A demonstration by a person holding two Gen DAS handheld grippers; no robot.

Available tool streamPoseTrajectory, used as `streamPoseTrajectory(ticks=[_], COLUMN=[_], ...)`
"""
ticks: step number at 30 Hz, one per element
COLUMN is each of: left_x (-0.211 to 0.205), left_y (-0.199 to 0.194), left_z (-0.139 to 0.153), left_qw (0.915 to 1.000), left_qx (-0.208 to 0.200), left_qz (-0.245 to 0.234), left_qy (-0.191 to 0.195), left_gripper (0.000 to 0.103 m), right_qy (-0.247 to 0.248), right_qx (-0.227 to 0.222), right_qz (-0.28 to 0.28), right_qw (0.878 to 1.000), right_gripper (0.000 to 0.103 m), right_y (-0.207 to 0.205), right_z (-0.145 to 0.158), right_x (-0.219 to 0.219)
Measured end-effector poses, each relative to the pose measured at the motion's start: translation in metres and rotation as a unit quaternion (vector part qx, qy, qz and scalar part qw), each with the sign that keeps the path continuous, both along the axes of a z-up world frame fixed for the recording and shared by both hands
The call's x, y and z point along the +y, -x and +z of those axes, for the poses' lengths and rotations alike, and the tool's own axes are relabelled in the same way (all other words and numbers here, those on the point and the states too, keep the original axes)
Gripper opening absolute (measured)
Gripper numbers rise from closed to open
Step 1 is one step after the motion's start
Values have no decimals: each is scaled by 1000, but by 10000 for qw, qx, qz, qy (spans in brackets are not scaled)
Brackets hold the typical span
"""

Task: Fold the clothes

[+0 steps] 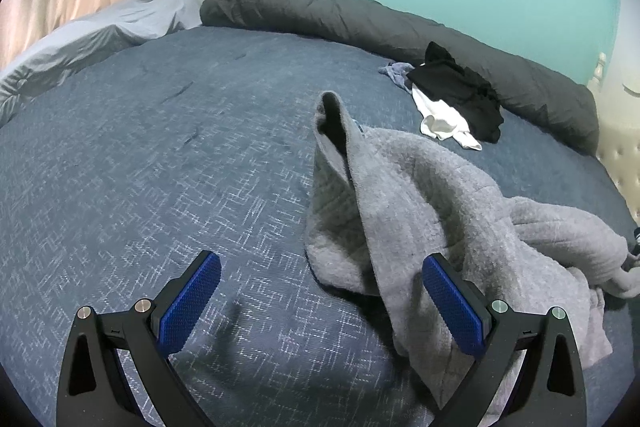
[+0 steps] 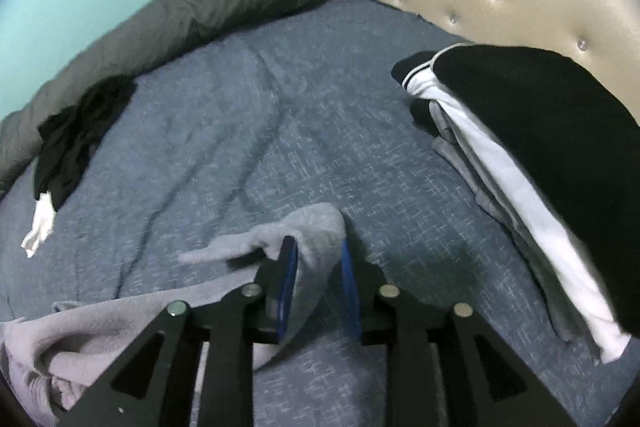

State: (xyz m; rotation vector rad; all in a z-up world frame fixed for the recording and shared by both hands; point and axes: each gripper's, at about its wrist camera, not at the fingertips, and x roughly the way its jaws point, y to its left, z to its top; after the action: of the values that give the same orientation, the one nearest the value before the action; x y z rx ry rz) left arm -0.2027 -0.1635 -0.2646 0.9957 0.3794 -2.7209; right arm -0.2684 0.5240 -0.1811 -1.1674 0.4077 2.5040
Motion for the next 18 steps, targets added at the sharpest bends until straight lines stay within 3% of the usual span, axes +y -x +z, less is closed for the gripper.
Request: streamPoseTrajectory(ticks=[6,9,13,15,18], left_x=[-8,-11,-16,-19,-26], left_y=[-5,-6,-8,-10,-15], left_z=[1,0,2,3,3], left_qw=[9999,9999,9999,9998,9997], left_qx=[20,12,31,46,60], left_qz=[59,71,97,128,178], left_qy=[-86,-108,-127,-116,-124], left_gripper=[103,103,103,103,103], right_qy=[232,634,1008,1252,1389], right_qx=[415,337,112,15,-167], right_qz=[601,1303,2252,2727,3284], right_qw=[9971,9889,9690,9539,9341], right_gripper=[33,34,37,48,48], right_y=[-19,-16,-15,-13,-13], right_z=[21,17,3,-5,-17], right_x=[-53,-94,-163,-198,-242])
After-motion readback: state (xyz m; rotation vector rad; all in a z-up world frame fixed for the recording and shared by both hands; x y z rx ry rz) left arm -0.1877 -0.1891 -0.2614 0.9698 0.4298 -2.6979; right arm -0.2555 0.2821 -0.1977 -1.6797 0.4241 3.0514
